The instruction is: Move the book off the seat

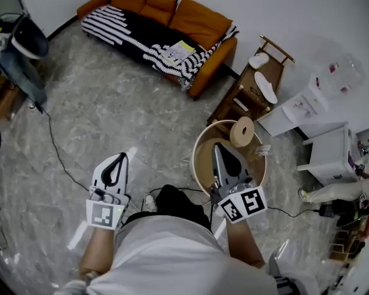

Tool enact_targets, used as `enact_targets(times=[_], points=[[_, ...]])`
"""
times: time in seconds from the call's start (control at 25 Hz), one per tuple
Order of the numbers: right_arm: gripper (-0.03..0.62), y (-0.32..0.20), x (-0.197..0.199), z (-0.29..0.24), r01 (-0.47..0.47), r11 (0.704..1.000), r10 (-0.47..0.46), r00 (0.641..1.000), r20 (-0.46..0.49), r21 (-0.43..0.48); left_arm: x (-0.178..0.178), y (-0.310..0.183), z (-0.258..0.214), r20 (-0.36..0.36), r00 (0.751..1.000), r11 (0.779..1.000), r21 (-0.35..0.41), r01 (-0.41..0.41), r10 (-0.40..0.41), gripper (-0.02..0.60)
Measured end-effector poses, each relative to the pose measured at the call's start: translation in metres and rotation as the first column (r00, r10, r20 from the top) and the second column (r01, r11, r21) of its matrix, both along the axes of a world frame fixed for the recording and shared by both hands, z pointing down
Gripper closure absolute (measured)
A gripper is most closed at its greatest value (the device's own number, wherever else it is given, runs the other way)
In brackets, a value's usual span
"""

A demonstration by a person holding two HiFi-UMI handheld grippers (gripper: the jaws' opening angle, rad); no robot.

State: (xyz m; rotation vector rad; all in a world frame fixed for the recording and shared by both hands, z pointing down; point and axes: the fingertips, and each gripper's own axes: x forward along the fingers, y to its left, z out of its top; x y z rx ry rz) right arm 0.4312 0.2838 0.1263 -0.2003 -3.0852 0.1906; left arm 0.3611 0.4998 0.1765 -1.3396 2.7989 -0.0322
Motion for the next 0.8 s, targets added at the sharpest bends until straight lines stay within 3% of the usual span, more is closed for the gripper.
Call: enact_targets(times=[0.2,0.4,0.64,0.8], points=[[0.574,0.016,-0.029,0.009,0.027,0.999,-0.027,1.0,-0.015,0.018,-0.014,0.014,0.015,-0.035,0.999,1.0,0.006,0.007,-0.007,0.565],[0.574,-0.005,-0.073,0.031,0.031,0.999,-0.031,0.999,-0.024,-0.009,-0.053,0.001,0.032,-0.057,0.998,0.999,-0.028,0.026,-0.028,0.565],[0.574,-0.06,-0.174,0.061,0.03,0.997,-0.034,0.998,-0.049,-0.067,-0.142,-0.05,0.043,-0.07,0.997,0.998,-0.064,0.028,-0.032,0.565],[0.574,-0.115,-0.25,0.063,0.043,0.997,-0.047,0.997,-0.056,-0.068,-0.216,-0.124,0.035,-0.063,0.998,0.997,-0.073,-0.009,0.005,0.565]])
